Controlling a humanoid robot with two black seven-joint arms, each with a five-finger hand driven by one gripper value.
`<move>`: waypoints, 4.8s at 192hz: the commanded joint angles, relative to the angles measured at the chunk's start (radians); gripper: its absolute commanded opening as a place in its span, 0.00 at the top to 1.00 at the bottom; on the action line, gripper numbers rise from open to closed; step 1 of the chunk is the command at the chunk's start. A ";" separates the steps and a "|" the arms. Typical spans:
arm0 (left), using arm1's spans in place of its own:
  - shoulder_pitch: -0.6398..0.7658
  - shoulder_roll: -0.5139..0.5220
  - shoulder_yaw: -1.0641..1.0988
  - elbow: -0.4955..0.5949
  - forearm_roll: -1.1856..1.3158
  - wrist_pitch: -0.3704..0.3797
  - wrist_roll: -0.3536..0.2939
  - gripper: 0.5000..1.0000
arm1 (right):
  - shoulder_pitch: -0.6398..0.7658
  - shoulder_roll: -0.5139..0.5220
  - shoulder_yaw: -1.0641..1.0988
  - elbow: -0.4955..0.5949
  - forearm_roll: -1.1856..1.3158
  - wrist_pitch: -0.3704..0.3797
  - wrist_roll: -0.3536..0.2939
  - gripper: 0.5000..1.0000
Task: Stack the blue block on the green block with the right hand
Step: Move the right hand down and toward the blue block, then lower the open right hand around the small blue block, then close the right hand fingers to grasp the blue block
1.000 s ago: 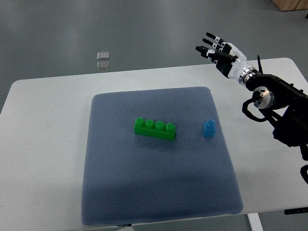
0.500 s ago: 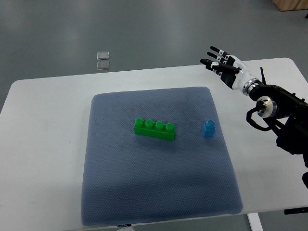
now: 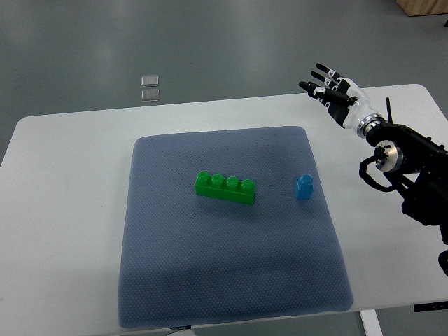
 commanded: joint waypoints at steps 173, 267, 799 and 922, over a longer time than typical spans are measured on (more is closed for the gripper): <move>0.000 0.000 0.000 -0.001 0.000 0.000 0.000 0.00 | 0.158 -0.444 -0.383 0.442 -0.656 0.095 -0.008 0.19; 0.000 0.000 0.000 0.001 0.000 0.000 0.000 0.00 | 0.202 -0.554 -0.644 0.681 -0.928 0.097 -0.027 0.24; 0.000 0.000 0.000 -0.001 0.000 -0.001 0.000 0.00 | 0.224 -0.421 -0.736 0.624 -1.035 0.049 -0.097 0.59; 0.000 0.000 0.000 -0.001 0.000 0.000 0.000 0.00 | 0.228 -0.409 -0.753 0.604 -1.049 0.048 -0.097 0.64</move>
